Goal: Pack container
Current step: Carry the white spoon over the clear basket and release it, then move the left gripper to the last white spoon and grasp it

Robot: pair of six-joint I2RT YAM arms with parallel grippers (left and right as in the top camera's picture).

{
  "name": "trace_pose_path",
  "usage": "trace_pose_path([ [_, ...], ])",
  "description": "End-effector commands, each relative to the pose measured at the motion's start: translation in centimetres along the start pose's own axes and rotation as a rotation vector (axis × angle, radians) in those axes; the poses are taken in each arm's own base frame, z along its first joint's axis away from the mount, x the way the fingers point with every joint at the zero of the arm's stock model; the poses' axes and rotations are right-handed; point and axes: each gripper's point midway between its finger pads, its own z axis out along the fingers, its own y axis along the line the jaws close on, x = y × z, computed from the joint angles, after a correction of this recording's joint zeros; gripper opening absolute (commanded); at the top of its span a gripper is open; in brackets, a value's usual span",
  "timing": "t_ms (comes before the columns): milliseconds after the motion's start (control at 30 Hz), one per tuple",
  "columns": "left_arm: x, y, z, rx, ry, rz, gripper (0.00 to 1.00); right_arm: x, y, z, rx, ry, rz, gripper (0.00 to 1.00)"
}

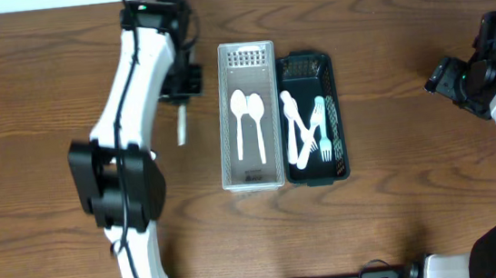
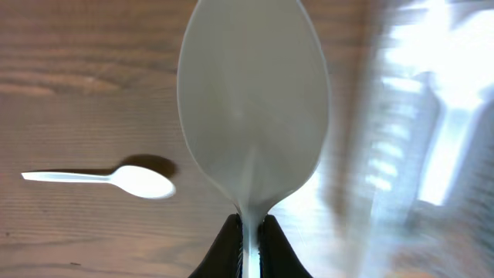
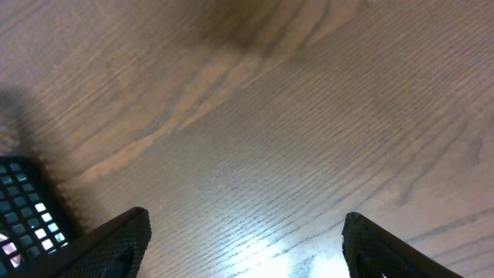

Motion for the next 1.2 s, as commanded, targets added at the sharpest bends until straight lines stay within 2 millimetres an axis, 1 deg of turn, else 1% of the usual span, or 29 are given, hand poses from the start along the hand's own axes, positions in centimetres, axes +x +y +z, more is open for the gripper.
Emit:
trace_pose_path([
  [0, 0.9, -4.6, -3.4, 0.024, -0.087, 0.035, 0.06, 0.0, -0.3, 0.1, 0.005, 0.004, -0.002, 0.82],
  [67, 1.5, -7.0, -3.3, 0.029, -0.09, 0.077, 0.06, 0.0, -0.2, 0.1, 0.004, 0.004, -0.002, 0.82],
  [167, 2.0, -10.0, -1.8, 0.033, -0.086, 0.137, 0.08, 0.0, -0.3, 0.1, 0.004, 0.004, -0.002, 0.83],
  [200, 2.1, -10.8, -1.0, 0.032, -0.08, 0.145, 0.09, 0.0, -0.3, 0.1, 0.004, 0.004, -0.002, 0.83],
  [267, 2.2, -11.7, 0.6, 0.028, -0.064, 0.145, 0.11, 0.0, -0.3, 0.1, 0.004, 0.004, -0.001, 0.82],
  [300, 2.2, -11.9, 1.2, 0.025, -0.057, 0.138, 0.14, 0.0, -0.3, 0.1, 0.004, 0.004, -0.001, 0.83],
  [333, 2.1, -12.0, 1.8, 0.024, -0.052, 0.136, 0.24, 0.0, -0.2, 0.1, 0.004, 0.004, -0.001, 0.83],
  [367, 2.1, -12.1, 2.1, 0.023, -0.05, 0.136, 0.38, 0.0, -0.2, 0.1, 0.004, 0.004, -0.001, 0.83],
  [433, 1.9, -11.7, 2.2, 0.021, -0.048, 0.126, 0.54, 0.0, -0.2, 0.1, 0.004, 0.004, -0.001, 0.83],
  [467, 1.8, -11.3, 1.9, 0.022, -0.051, 0.119, 0.59, 0.0, -0.2, 0.1, 0.004, 0.004, -0.001, 0.82],
  [500, 1.7, -10.9, 1.6, 0.022, -0.05, 0.109, 0.6, 0.0, -0.2, 0.1, 0.004, 0.004, -0.001, 0.83],
  [600, 2.1, -8.5, -0.6, 0.008, -0.041, 0.064, 0.61, 0.0, -0.3, 0.1, 0.004, 0.004, -0.001, 0.83],
  [700, 2.9, -5.2, -2.9, -0.003, -0.038, -0.003, 0.61, 0.0, -0.3, 0.1, 0.004, 0.004, -0.002, 0.83],
  [733, 3.1, -3.7, -3.5, -0.018, -0.04, -0.031, 0.61, 0.0, -0.2, 0.1, 0.004, 0.004, -0.002, 0.83],
  [767, 3.4, -1.6, -4.3, -0.053, -0.046, -0.068, 0.61, 0.0, -0.2, 0.1, 0.004, 0.004, -0.002, 0.83],
  [800, 3.4, -0.1, -4.7, -0.079, -0.05, -0.093, 0.61, 0.0, -0.2, 0.1, 0.004, 0.004, -0.001, 0.83],
  [833, 3.5, 1.8, -5.1, -0.109, -0.054, -0.131, 0.61, 0.0, -0.2, 0.1, 0.004, 0.003, -0.001, 0.83],
  [867, 3.7, 3.3, -5.2, -0.118, -0.05, -0.168, 0.61, -0.1, -0.2, 0.1, 0.004, 0.002, -0.001, 0.83],
  [933, 3.9, 5.7, -5.2, -0.122, -0.035, -0.257, 0.61, -0.1, -0.2, 0.1, 0.003, -0.001, -0.001, 0.83],
  [1033, 4.8, 9.5, -4.3, -0.133, 0.009, -0.4, 0.61, -0.2, -0.2, 0.1, 0.001, -0.004, -0.001, 0.83],
  [1067, 5.2, 10.5, -4.0, -0.137, 0.024, -0.463, 0.62, -0.2, -0.2, 0.1, 0.001, -0.004, -0.001, 0.83],
  [1167, 6.8, 13.5, -2.2, -0.152, 0.08, -0.741, 0.61, -0.2, -0.2, 0.1, 0.002, -0.004, -0.001, 0.84],
])
